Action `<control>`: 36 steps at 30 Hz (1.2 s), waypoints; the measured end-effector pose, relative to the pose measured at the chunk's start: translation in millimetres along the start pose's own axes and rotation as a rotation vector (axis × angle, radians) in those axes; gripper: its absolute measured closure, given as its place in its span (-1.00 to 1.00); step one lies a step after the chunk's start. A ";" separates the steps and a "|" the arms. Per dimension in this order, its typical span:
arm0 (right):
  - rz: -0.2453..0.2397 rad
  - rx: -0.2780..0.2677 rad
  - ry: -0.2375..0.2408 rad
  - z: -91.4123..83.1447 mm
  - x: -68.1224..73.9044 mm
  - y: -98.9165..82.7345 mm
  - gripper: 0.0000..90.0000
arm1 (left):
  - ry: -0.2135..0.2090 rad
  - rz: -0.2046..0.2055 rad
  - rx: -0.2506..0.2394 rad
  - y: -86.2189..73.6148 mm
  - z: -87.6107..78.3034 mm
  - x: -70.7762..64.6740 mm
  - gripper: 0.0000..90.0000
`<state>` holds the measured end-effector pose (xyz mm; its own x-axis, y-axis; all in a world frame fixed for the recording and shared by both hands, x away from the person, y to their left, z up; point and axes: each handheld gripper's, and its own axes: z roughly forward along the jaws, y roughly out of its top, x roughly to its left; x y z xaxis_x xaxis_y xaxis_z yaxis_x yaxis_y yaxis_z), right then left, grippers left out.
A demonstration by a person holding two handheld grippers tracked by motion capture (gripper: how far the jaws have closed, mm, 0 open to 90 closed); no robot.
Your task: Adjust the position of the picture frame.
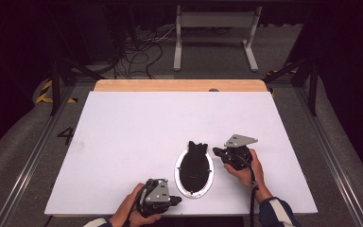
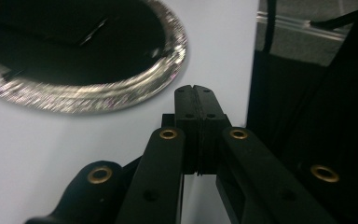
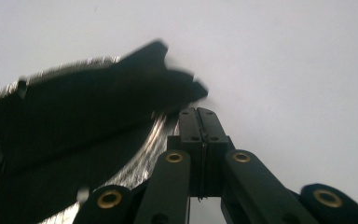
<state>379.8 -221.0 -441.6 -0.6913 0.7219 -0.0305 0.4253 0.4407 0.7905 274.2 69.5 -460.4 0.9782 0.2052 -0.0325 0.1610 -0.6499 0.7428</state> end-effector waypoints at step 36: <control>-0.064 0.111 -0.042 59.2 1.9 36.5 1.00 | 0.008 0.012 0.049 26.4 31.8 3.4 1.00</control>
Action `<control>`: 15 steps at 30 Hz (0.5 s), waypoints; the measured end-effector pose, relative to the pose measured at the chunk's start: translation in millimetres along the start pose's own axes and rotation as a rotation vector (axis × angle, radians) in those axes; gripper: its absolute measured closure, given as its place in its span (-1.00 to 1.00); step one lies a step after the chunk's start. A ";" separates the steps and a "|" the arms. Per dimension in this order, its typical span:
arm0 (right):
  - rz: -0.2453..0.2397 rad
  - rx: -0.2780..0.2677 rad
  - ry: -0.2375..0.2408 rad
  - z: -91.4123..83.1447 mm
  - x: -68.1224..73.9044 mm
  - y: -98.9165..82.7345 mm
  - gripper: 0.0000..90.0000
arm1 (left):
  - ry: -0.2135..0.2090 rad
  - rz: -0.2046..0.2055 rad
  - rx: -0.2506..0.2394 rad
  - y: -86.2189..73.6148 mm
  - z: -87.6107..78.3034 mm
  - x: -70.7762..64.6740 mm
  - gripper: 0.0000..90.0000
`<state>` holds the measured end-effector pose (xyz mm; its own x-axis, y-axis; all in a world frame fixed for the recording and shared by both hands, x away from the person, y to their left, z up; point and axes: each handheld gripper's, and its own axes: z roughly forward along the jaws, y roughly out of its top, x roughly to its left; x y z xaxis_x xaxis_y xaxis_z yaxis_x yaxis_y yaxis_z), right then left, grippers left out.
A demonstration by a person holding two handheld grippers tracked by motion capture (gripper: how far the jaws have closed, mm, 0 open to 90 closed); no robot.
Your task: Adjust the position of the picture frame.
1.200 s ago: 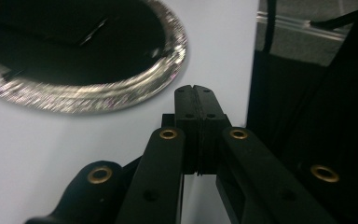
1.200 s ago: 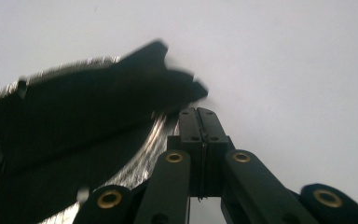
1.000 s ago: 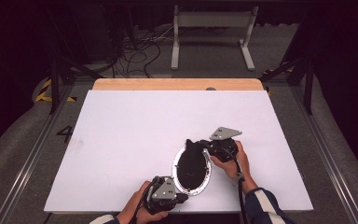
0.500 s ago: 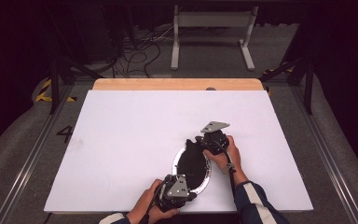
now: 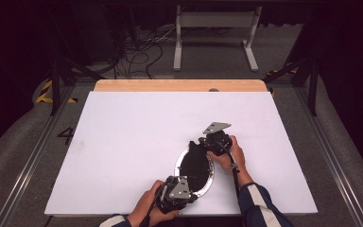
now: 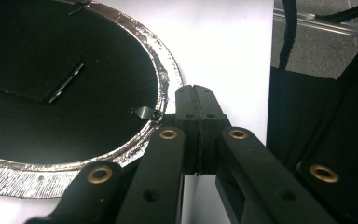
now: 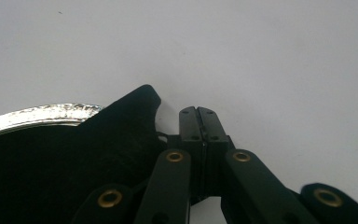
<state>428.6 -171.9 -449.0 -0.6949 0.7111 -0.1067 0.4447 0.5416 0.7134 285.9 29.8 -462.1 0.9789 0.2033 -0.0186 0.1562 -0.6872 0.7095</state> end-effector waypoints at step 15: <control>0.009 0.052 0.036 -8.4 -15.2 -5.8 1.00 | -0.002 -0.003 0.009 -2.6 -5.4 8.4 1.00</control>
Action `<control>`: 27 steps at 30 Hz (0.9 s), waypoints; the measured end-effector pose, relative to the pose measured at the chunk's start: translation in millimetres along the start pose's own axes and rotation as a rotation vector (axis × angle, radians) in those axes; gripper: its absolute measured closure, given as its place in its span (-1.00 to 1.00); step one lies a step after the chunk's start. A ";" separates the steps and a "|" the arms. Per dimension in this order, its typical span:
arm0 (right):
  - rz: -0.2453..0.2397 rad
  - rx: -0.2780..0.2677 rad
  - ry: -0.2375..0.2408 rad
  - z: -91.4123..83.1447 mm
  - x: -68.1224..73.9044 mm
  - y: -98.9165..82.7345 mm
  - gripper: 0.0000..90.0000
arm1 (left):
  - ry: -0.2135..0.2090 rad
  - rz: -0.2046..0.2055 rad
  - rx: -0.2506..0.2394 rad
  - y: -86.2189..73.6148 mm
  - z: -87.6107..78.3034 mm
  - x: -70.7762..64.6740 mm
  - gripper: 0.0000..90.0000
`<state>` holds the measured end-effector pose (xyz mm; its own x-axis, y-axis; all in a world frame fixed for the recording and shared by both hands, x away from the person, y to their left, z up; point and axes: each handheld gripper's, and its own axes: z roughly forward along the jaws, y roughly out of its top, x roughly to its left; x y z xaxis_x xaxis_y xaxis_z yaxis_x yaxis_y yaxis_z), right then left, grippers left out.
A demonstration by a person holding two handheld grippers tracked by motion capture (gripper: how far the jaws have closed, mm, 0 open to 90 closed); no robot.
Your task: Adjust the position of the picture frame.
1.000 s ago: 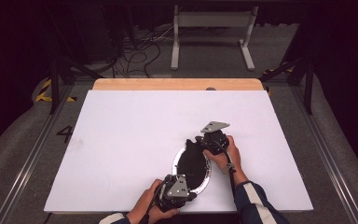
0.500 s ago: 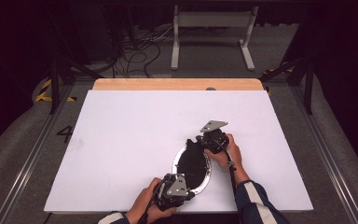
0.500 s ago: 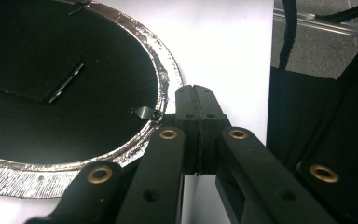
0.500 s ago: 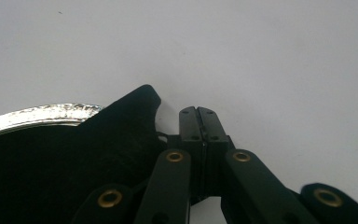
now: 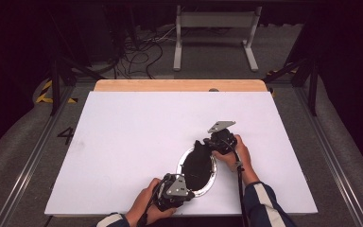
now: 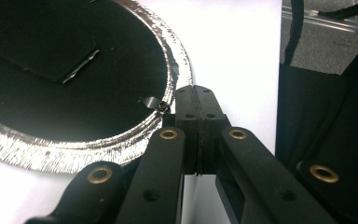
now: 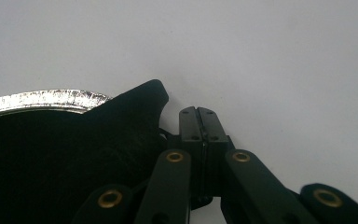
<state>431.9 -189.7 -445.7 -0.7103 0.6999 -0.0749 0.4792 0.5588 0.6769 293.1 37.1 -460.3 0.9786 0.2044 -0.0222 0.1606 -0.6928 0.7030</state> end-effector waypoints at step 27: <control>0.012 0.019 -0.001 -5.3 -9.4 -9.8 1.00 | -0.067 -0.078 -0.114 14.6 19.7 -13.5 0.92</control>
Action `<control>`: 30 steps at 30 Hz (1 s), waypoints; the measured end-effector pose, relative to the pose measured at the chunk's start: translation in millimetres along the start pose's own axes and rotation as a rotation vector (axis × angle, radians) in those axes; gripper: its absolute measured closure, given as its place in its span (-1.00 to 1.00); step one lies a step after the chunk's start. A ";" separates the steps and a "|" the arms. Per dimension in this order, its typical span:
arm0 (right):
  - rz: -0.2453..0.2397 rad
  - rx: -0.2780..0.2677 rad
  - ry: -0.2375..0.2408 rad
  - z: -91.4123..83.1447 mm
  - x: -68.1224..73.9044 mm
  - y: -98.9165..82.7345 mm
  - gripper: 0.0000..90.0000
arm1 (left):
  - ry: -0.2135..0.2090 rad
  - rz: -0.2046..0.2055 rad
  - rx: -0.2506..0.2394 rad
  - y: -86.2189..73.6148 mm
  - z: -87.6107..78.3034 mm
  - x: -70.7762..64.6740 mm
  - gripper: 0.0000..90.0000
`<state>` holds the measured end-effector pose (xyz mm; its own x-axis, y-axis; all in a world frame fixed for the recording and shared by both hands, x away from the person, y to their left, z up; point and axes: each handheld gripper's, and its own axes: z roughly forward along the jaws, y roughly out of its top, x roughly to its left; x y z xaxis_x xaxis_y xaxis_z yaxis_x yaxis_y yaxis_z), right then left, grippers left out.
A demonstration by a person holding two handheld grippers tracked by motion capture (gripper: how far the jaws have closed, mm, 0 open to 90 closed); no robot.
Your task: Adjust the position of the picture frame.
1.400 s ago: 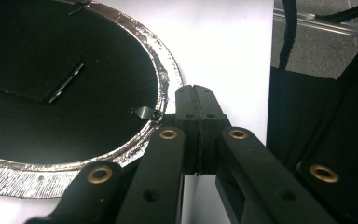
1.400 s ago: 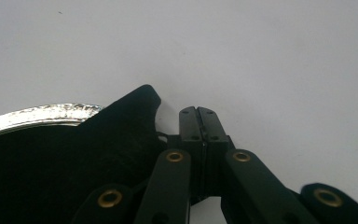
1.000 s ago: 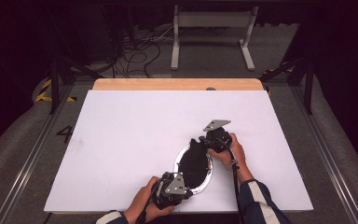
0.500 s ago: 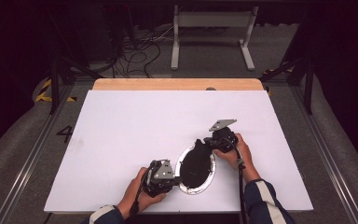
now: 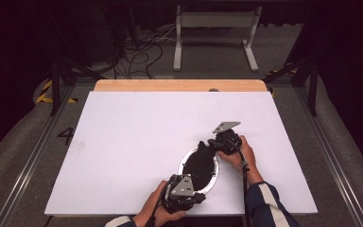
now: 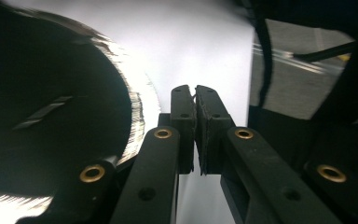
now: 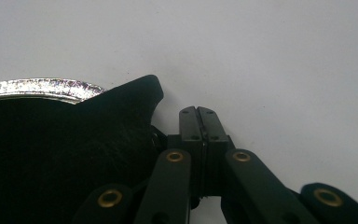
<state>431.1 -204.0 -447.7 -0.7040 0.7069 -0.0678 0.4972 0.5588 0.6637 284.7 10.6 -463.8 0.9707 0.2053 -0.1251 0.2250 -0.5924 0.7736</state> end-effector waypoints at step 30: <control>-0.037 0.032 0.050 -13.3 4.2 -10.1 1.00 | 0.160 -0.055 0.113 -5.7 -17.3 23.3 1.00</control>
<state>416.4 -212.4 -444.8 -0.7462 0.6636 -0.0535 0.4862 0.5980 0.6372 304.6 32.3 -460.4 0.9329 0.3556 -0.0574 0.2938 -0.6589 0.6925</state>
